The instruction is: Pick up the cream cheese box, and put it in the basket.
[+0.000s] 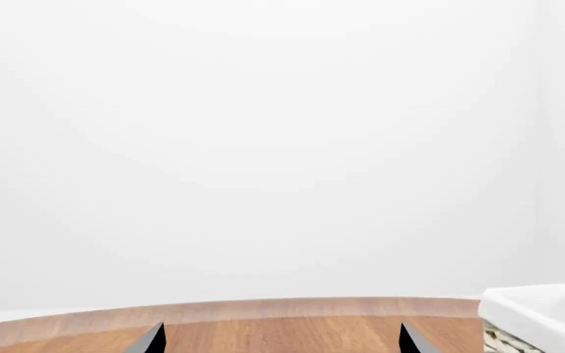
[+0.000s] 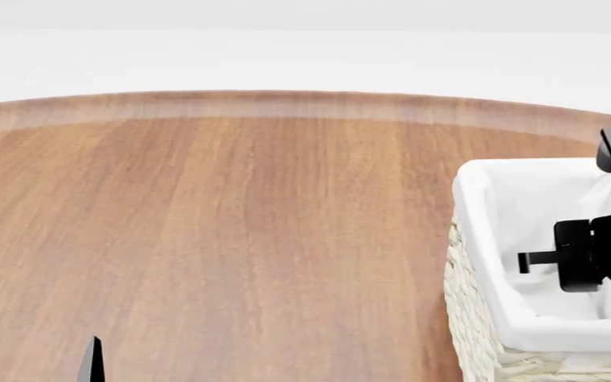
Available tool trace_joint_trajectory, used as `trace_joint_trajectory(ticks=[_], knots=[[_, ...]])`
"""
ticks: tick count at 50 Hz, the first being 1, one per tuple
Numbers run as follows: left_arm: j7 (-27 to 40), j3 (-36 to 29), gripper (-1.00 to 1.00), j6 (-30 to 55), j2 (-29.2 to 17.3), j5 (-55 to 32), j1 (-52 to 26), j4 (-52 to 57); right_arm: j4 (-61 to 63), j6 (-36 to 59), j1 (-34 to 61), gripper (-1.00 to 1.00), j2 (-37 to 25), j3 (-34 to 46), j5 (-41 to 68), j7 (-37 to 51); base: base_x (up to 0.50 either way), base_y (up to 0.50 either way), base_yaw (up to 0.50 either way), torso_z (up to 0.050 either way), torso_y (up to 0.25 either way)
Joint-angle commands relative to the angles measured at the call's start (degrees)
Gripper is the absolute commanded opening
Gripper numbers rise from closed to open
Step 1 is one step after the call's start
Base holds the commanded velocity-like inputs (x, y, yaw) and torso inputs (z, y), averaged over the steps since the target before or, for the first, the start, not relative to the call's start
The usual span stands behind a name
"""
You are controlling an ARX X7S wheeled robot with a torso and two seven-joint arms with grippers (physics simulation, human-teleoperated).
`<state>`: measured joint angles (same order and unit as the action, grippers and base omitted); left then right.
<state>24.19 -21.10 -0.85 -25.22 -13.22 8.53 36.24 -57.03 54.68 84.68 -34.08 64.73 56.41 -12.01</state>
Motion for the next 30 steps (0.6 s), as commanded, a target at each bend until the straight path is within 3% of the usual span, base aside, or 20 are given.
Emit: trace_joint_trajectory(ticks=[1,30], knots=[[0.14,-0.09,1.00,-0.08,-0.19,-0.07,-0.01,-0.02,-2.41,-1.93,0.19,-1.00,1.40,-0.06,-1.60,-1.93,0.00,0.00,0.00,0.000,0.000],[0.48,-0.59,1.00,-0.22,-0.40,0.12,-0.34,-0.29,-7.01,-5.50,-1.30,-1.00,2.40,-1.23,-1.41,-5.31,0.00,0.00,0.00,0.000,0.000]])
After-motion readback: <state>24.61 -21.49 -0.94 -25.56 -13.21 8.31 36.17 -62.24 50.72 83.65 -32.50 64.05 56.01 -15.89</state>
